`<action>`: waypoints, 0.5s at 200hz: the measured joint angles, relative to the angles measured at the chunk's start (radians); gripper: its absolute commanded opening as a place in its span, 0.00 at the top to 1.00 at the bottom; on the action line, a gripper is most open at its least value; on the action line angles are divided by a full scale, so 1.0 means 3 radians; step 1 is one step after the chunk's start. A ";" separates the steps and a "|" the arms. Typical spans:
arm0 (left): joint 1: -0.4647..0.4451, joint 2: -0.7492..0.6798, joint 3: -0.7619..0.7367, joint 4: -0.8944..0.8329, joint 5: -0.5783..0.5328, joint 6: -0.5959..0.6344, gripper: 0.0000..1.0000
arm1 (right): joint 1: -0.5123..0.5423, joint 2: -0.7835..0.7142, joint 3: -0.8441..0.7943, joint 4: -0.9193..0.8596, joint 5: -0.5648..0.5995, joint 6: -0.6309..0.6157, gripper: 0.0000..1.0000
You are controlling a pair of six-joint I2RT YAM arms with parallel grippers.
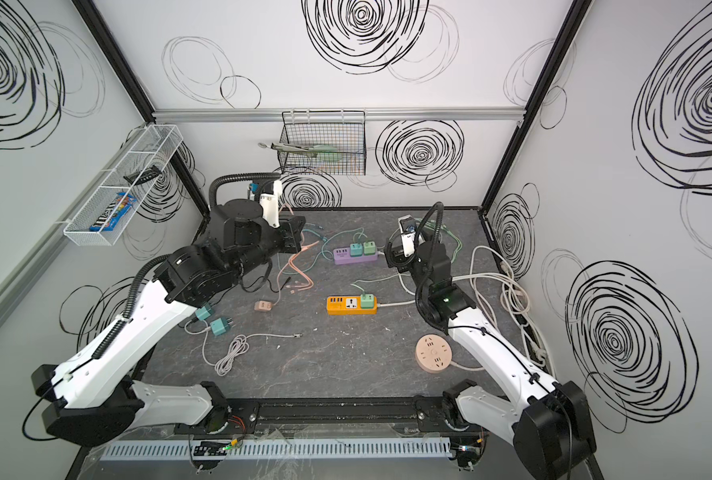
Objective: Insert the plug
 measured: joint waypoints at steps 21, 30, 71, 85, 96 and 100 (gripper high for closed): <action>-0.0203 0.0175 0.0287 -0.0029 -0.0137 0.0113 1.00 | 0.0000 0.0000 0.0000 0.0000 -0.0028 -0.0024 0.03; -0.0271 0.0238 0.0416 -0.0053 -0.0191 0.0149 1.00 | 0.0000 0.0000 0.0000 0.0000 -0.0045 -0.0041 0.03; -0.0421 0.0345 0.0856 -0.0201 -0.0355 0.0200 1.00 | 0.0000 -0.0004 0.0000 0.0000 -0.0130 -0.0071 0.03; -0.0423 0.0345 0.0927 -0.0239 -0.0378 0.0200 1.00 | 0.0000 -0.0010 -0.0001 0.0000 -0.0183 -0.0074 0.03; -0.0412 0.0336 0.0940 -0.0252 -0.0398 0.0201 1.00 | 0.0000 -0.0017 -0.0003 0.0000 -0.0235 -0.0088 0.03; -0.0403 0.0333 0.0938 -0.0263 -0.0401 0.0201 1.00 | 0.0000 -0.0020 -0.0003 0.0000 -0.0256 -0.0097 0.03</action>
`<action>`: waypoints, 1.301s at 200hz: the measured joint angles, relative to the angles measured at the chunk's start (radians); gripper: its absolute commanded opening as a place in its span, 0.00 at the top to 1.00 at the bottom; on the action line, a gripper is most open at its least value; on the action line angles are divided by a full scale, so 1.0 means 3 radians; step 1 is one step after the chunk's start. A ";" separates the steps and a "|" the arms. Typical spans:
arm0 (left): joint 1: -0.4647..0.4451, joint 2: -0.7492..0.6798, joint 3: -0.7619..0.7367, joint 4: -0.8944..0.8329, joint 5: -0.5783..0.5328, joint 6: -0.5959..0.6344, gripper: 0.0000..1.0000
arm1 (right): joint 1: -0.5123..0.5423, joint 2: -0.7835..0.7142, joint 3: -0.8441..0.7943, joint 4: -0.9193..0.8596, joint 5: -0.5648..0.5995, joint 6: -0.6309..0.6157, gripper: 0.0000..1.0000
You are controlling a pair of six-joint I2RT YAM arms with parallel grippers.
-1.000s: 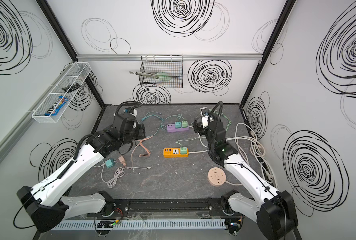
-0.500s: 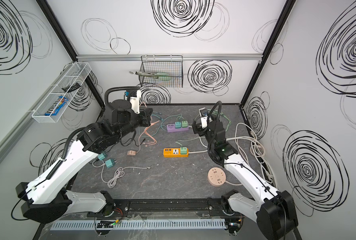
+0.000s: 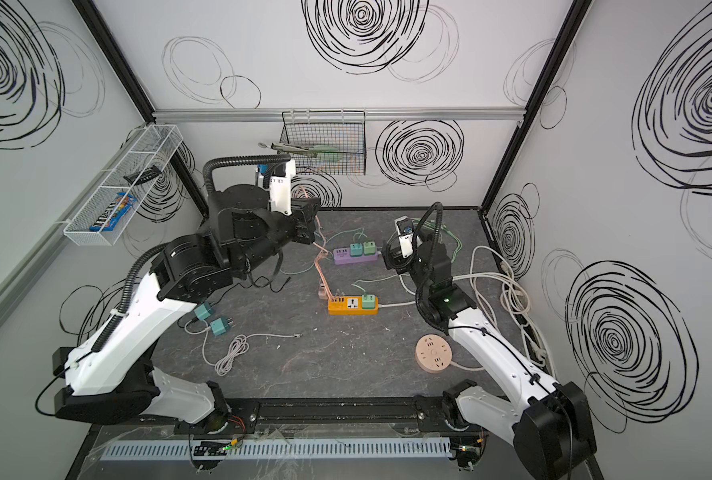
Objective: Insert the plug
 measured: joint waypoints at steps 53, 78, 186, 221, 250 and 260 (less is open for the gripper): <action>0.0894 -0.0422 -0.0964 0.0137 0.0365 -0.0212 1.00 | 0.0028 -0.0009 -0.0005 -0.0029 -0.0336 -0.0064 0.03; 0.1498 -0.0618 -0.1695 0.0221 0.0633 -0.0392 1.00 | 0.0179 0.0031 -0.0005 -0.0084 -0.0467 -0.0125 0.03; 0.2607 -0.0774 -0.2900 0.0568 0.1255 -0.0500 1.00 | 0.1080 0.1123 0.0247 -0.0253 -0.1371 -0.0810 0.03; 0.2677 -0.0774 -0.2982 0.0638 0.1311 -0.0458 1.00 | 0.1114 0.1617 0.0515 -0.0509 -0.1637 -0.1214 0.01; 0.2722 -0.0778 -0.3033 0.0678 0.1350 -0.0440 1.00 | 0.1114 0.2122 0.0998 -0.0890 -0.1663 -0.1526 0.05; 0.2725 -0.0782 -0.3049 0.0698 0.1371 -0.0434 1.00 | 0.1115 0.2280 0.1175 -0.1007 -0.1652 -0.1607 0.05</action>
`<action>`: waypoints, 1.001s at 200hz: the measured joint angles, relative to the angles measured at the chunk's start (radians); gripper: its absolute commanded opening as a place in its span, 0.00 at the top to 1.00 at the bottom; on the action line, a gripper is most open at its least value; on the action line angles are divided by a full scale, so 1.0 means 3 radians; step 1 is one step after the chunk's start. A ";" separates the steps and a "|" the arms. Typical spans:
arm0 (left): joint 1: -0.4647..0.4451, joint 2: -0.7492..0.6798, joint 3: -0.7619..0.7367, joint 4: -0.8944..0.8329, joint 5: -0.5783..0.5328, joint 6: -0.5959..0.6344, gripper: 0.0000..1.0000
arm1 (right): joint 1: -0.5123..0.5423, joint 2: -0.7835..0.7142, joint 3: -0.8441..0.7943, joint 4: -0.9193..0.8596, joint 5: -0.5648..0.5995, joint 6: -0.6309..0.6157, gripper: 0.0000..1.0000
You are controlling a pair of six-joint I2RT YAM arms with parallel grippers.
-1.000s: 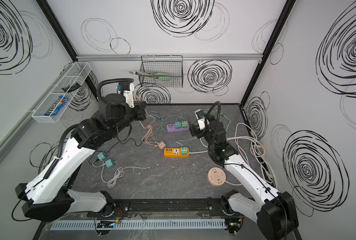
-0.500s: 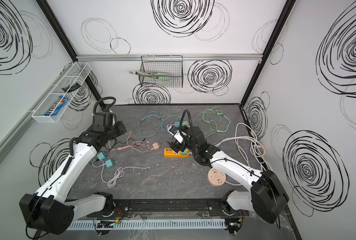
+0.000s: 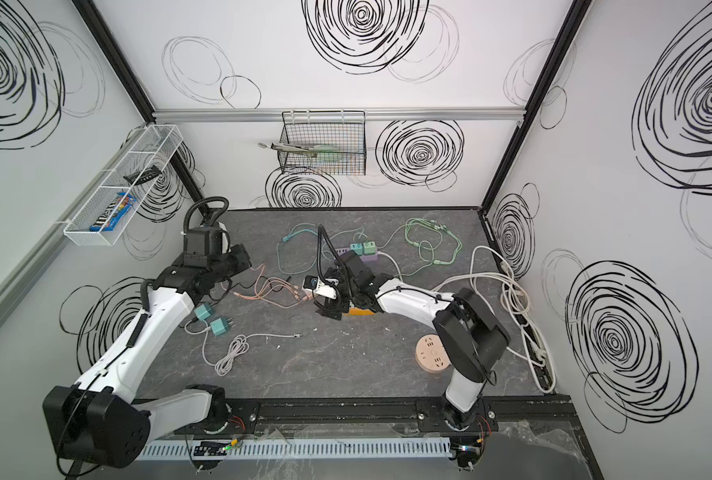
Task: Insert the plug
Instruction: 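Lower the right gripper onto the pink charger and close on it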
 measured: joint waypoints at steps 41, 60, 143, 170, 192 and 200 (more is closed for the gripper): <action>0.0029 -0.0008 -0.0042 0.0027 0.0010 0.0048 1.00 | 0.0034 0.0521 0.0584 -0.0437 0.0125 -0.0284 0.12; 0.0067 -0.0029 -0.0066 0.0051 0.0009 0.0072 1.00 | 0.0048 0.0693 0.0754 -0.0566 0.0145 -0.0379 0.17; 0.0226 -0.0104 -0.0139 0.0121 0.0000 0.0134 1.00 | 0.0058 0.1344 0.1545 -0.1109 0.0350 -0.0767 0.17; 0.0226 -0.0102 -0.0169 0.0120 0.0000 0.0136 1.00 | 0.0058 0.1457 0.1731 -0.1179 0.0431 -0.0814 0.16; 0.0226 -0.0102 -0.0169 0.0122 -0.0003 0.0150 1.00 | 0.0058 0.1563 0.1906 -0.1255 0.0477 -0.0837 0.15; 0.0228 -0.0102 -0.0169 0.0122 -0.0005 0.0159 1.00 | 0.0058 0.1598 0.1963 -0.1277 0.0495 -0.0856 0.14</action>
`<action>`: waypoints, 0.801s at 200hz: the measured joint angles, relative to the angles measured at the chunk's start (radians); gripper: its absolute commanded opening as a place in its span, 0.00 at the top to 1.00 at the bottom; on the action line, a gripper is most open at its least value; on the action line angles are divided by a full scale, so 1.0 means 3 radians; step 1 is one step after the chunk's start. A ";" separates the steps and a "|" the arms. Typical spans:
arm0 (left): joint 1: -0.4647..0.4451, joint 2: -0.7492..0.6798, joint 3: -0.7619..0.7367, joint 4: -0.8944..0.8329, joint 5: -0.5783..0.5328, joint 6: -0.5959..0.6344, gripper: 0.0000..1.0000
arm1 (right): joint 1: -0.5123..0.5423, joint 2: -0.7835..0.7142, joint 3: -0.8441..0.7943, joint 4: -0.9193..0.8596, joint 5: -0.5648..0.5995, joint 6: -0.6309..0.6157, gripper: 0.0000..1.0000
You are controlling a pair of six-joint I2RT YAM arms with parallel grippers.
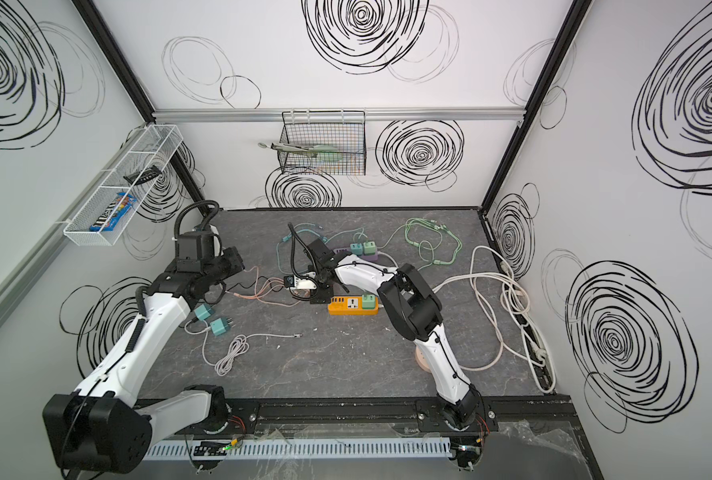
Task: Insert the plug
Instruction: 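Lower the right gripper onto the pink charger and close on it, then lift the pink charger with the right gripper toward the orange strip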
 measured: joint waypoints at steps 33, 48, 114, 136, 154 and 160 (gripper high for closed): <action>0.0028 0.0000 0.0000 -0.0001 -0.0009 0.0037 1.00 | -0.0015 0.0083 0.0163 -0.0094 0.0019 -0.0067 0.10; 0.0056 0.0000 0.0000 -0.0001 -0.0015 0.0052 1.00 | -0.0020 0.0114 0.0217 -0.0116 0.0024 -0.0104 0.08; 0.0135 0.0008 0.0001 -0.0009 -0.0081 0.0126 1.00 | -0.0048 0.0286 0.0440 -0.0122 0.0011 -0.0200 0.09; 0.0153 0.0020 0.0003 -0.0011 -0.0094 0.0149 1.00 | -0.0064 0.0347 0.0533 -0.0136 -0.0010 -0.0207 0.14; 0.0158 0.0023 0.0008 -0.0017 -0.0114 0.0165 1.00 | -0.0079 0.0347 0.0538 -0.0173 -0.0061 -0.0196 0.19; 0.0158 0.0023 0.0009 -0.0017 -0.0121 0.0182 1.00 | -0.0083 0.0343 0.0537 -0.0211 -0.0090 -0.0179 0.20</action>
